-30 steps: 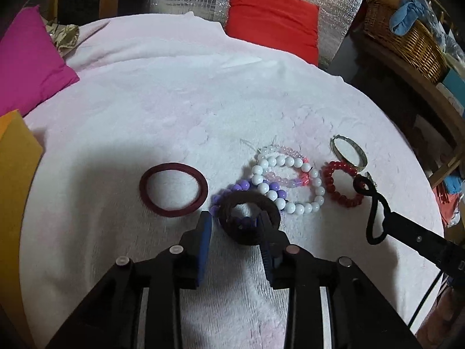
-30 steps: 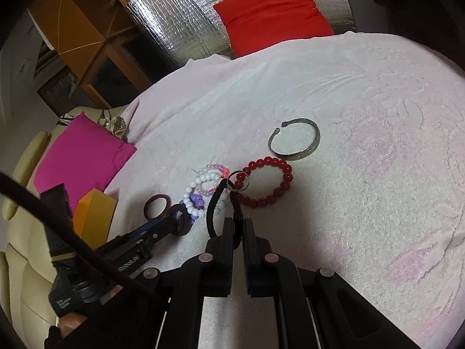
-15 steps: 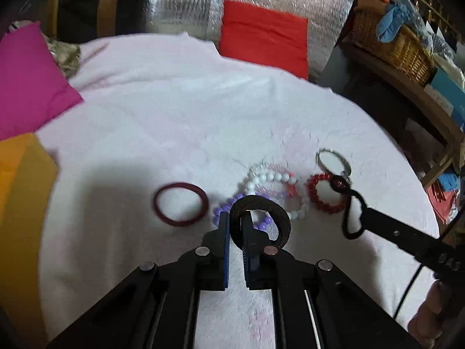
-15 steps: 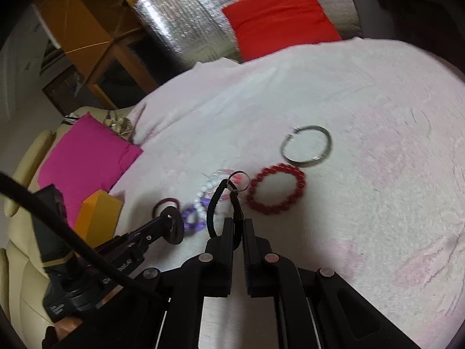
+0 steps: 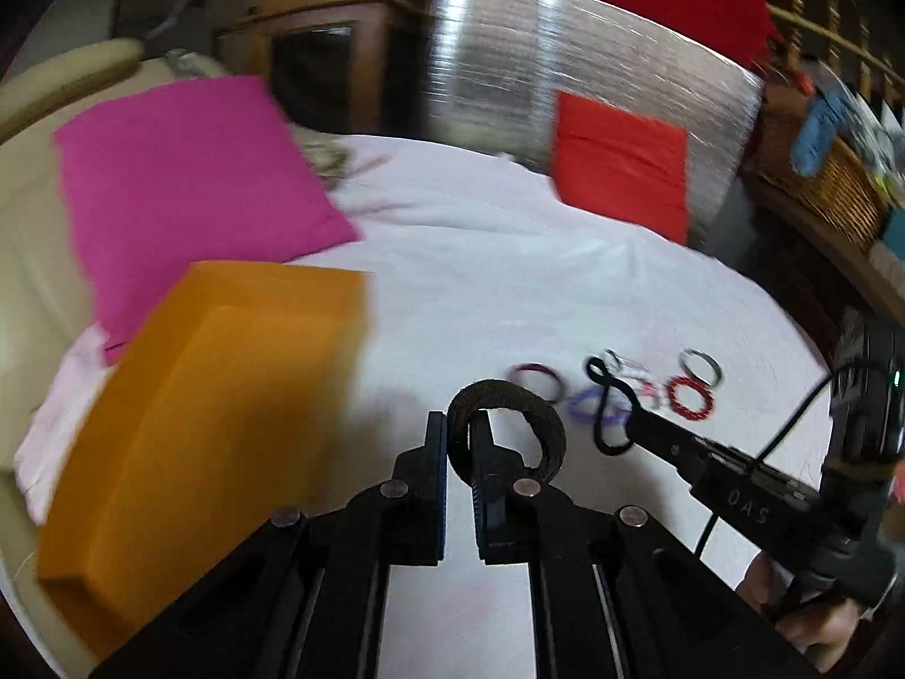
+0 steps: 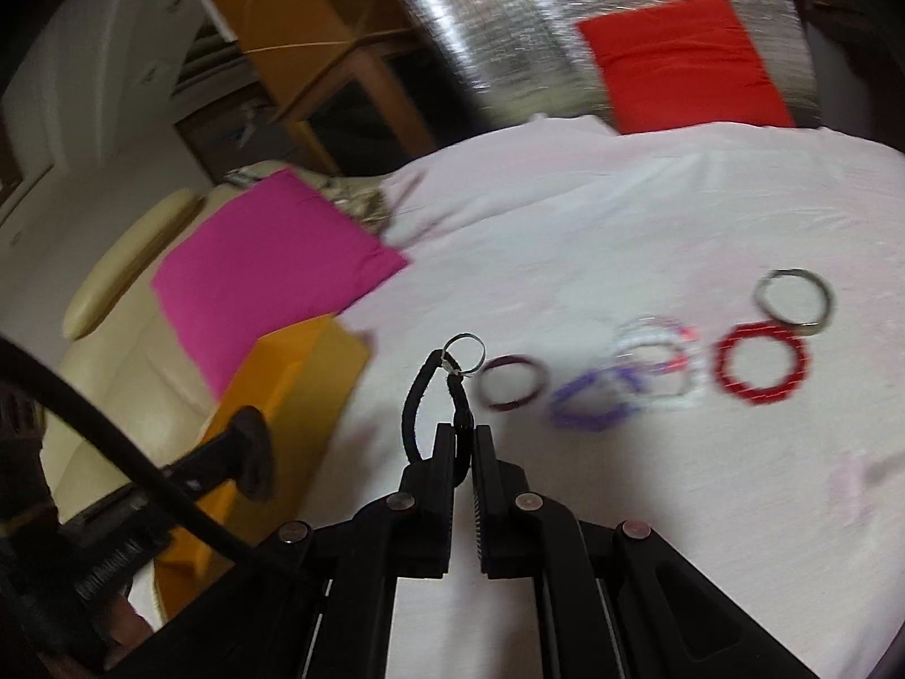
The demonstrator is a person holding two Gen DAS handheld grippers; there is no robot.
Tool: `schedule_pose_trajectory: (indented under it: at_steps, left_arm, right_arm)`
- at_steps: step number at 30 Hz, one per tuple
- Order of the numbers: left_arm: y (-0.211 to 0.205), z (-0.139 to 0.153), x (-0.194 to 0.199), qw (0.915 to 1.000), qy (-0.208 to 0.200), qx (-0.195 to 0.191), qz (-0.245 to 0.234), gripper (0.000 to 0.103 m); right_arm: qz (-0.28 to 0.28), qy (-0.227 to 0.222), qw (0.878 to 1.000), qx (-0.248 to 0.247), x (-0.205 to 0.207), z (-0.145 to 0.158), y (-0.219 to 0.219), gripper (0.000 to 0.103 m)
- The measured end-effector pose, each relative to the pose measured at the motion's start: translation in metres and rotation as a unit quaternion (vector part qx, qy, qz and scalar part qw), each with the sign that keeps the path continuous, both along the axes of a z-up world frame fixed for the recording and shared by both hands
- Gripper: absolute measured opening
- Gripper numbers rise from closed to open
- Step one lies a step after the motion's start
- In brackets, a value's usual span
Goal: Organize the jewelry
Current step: 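Carry both held rings into the orange box and open both tools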
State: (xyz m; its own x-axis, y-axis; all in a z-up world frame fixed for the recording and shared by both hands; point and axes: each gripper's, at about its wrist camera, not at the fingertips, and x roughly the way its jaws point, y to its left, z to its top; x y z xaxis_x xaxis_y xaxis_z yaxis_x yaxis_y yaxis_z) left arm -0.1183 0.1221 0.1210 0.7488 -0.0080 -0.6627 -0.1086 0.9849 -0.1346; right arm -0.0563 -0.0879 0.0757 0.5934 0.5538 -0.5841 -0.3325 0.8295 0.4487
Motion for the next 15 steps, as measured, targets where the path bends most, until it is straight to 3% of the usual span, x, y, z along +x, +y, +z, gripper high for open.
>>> schedule_pose_trajectory:
  at_steps: [6, 9, 15]
  left_arm:
    - [0.093, 0.002, -0.034, 0.9958, 0.017, 0.015, 0.089, 0.008]
    - [0.136, -0.023, -0.045, 0.9901, 0.059, 0.002, 0.127, 0.008]
    - [0.169, -0.062, -0.053, 0.9822, 0.108, -0.017, 0.153, 0.008]
  right_arm:
    - [0.08, -0.01, 0.997, -0.009, -0.025, 0.011, 0.079, 0.007]
    - [0.117, 0.003, 0.993, 0.007, -0.029, 0.015, 0.123, 0.007]
    - [0.175, 0.013, 0.984, -0.035, -0.039, 0.009, 0.202, 0.007]
